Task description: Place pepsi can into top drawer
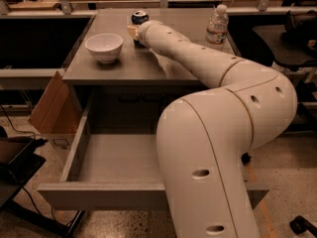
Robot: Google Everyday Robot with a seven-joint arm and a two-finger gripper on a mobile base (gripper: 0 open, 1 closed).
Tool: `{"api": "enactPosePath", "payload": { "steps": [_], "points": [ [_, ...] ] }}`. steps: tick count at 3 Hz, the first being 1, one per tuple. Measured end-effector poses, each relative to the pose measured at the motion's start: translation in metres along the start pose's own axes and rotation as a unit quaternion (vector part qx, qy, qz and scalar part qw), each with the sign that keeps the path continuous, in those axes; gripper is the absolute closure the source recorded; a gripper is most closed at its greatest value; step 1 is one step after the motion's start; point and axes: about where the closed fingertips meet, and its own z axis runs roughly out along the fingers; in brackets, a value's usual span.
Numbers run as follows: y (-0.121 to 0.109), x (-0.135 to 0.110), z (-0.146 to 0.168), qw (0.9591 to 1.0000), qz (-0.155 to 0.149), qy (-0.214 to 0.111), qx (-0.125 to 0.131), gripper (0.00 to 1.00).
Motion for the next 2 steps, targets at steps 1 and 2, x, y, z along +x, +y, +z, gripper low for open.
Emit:
{"api": "enactPosePath", "payload": {
  "steps": [1, 2],
  "points": [
    [0.0008, 0.0004, 0.0006, 1.0, 0.0, 0.0, 0.0, 0.84],
    [0.0026, 0.0013, 0.0016, 1.0, 0.0, 0.001, -0.002, 1.0]
  ]
}}
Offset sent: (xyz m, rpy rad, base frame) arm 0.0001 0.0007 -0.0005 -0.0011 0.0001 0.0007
